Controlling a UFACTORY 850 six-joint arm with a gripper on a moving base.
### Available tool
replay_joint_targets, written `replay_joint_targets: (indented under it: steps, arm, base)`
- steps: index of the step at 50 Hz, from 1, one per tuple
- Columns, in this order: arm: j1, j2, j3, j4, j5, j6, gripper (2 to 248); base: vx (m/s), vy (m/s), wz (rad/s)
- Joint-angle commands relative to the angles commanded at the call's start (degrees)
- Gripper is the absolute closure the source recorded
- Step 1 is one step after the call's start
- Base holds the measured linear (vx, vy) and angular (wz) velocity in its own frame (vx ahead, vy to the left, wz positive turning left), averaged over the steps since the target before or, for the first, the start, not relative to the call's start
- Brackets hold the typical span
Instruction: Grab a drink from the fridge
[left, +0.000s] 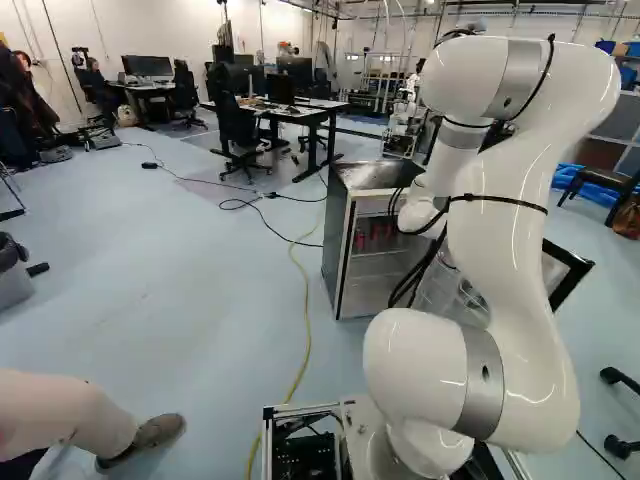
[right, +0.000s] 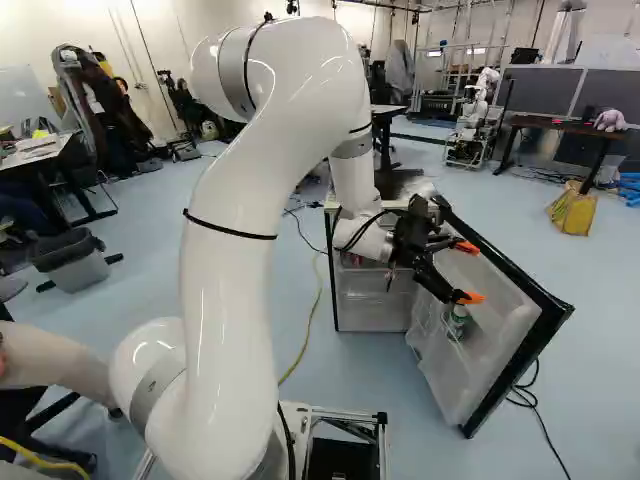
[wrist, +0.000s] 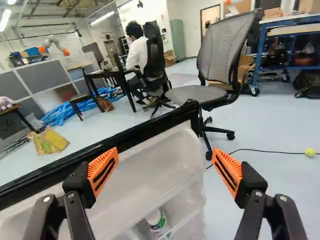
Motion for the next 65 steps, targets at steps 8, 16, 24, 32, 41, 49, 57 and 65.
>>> replay_joint_targets:
  steps: [8, 16, 24, 32, 41, 49, 57, 65]
  arm:
    - [0.3, 1.9, 3.2, -4.8, 0.0, 0.0, 3]
    - [0.5, 3.8, 6.3, -9.6, 0.0, 0.0, 3]
    - [0.6, 5.7, 9.1, -14.5, 0.0, 0.0, 3]
    - [0.1, 7.1, 11.2, -19.3, 0.0, 0.0, 3]
    - [-0.7, 8.5, 13.3, -24.7, 0.0, 0.0, 3]
    - [-1.5, 9.8, 15.1, -29.5, -0.2, 0.0, 3]
    - [-2.3, 11.1, 16.9, -34.3, -0.5, 0.0, 3]
    - [-3.2, 12.3, 18.6, -39.1, -0.8, 0.0, 3]
  base:
    - [0.0, 0.0, 0.0]
    - [0.0, 0.0, 0.0]
    - [0.0, 0.0, 0.0]
    - [0.0, 0.0, 0.0]
    - [0.0, 0.0, 0.0]
    - [0.0, 0.0, 0.0]
    - [0.0, 0.0, 0.0]
    - [0.0, 0.0, 0.0]
